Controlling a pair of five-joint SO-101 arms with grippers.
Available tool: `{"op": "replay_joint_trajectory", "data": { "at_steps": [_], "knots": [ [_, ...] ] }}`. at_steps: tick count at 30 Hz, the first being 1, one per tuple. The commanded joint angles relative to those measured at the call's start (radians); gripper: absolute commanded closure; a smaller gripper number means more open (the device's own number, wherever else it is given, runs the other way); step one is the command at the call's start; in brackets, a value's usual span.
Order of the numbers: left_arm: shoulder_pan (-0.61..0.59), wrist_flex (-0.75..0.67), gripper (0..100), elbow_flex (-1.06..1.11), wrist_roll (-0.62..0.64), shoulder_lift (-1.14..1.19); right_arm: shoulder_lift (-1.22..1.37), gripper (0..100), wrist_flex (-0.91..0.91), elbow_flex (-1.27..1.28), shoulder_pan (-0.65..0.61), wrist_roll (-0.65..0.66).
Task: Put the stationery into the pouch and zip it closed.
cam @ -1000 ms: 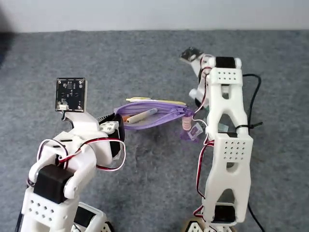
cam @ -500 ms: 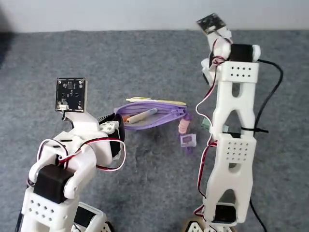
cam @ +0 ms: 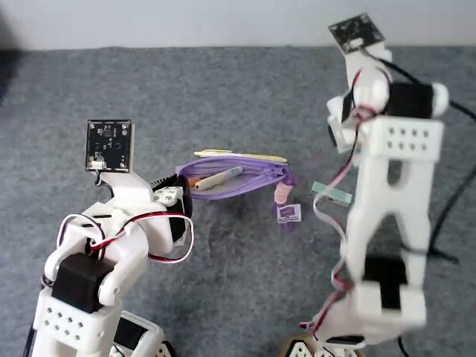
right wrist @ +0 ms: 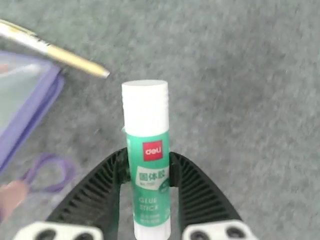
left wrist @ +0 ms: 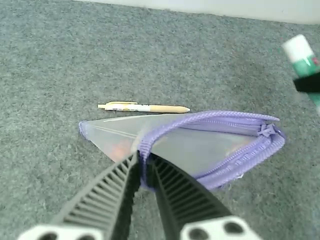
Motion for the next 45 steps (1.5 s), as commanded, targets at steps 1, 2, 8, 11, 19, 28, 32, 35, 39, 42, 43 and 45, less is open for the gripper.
{"op": "replay_joint_trajectory", "data": {
  "at_steps": [1,2,8,11,19,28,32,35,39,42,43,45],
  "knots": [
    [-0.008,-0.02,99,-0.002,0.006,0.002,-0.292,99.1,0.042,0.204,-0.044,-0.02],
    [-0.008,-0.02,99,-0.002,0.006,0.002,-0.355,99.1,0.041,0.256,-0.056,-0.021],
    [-0.003,-0.02,99,-0.002,0.006,0.002,-0.688,99.1,-0.018,0.488,-0.18,-0.133],
    [-0.003,-0.02,99,-0.002,0.008,0.002,-0.822,99.1,-0.082,0.575,-0.272,-0.221],
    [-0.006,-0.02,99,-0.002,0.008,0.002,-1.153,99.1,-0.46,0.884,-0.496,-0.41],
    [-0.009,-0.018,99,-0.002,0.009,0.002,-1.36,99.1,-1.104,1.353,-0.552,-0.402],
    [-0.011,-0.018,99,-0.002,0.009,0.002,-1.36,99.1,-1.251,1.456,-0.57,-0.402],
    [-0.011,-0.018,99,-0.001,0.009,0.002,-1.36,99.1,-1.265,1.493,-0.631,-0.4],
    [-0.011,-0.02,99,-0.001,0.009,0.002,-1.36,99.1,-1.271,1.537,-0.711,-0.4],
    [-0.011,-0.02,99,-0.001,0.009,0.002,-1.36,99.1,-1.282,1.577,-0.716,-0.4],
    [-0.011,-0.02,99,-0.001,0.009,0.002,-1.36,99.1,-1.302,1.593,-0.714,-0.4],
    [-0.011,-0.02,99,-0.001,0.009,0.002,-1.36,99.1,-1.363,1.625,-0.713,-0.371]
  ]
}}
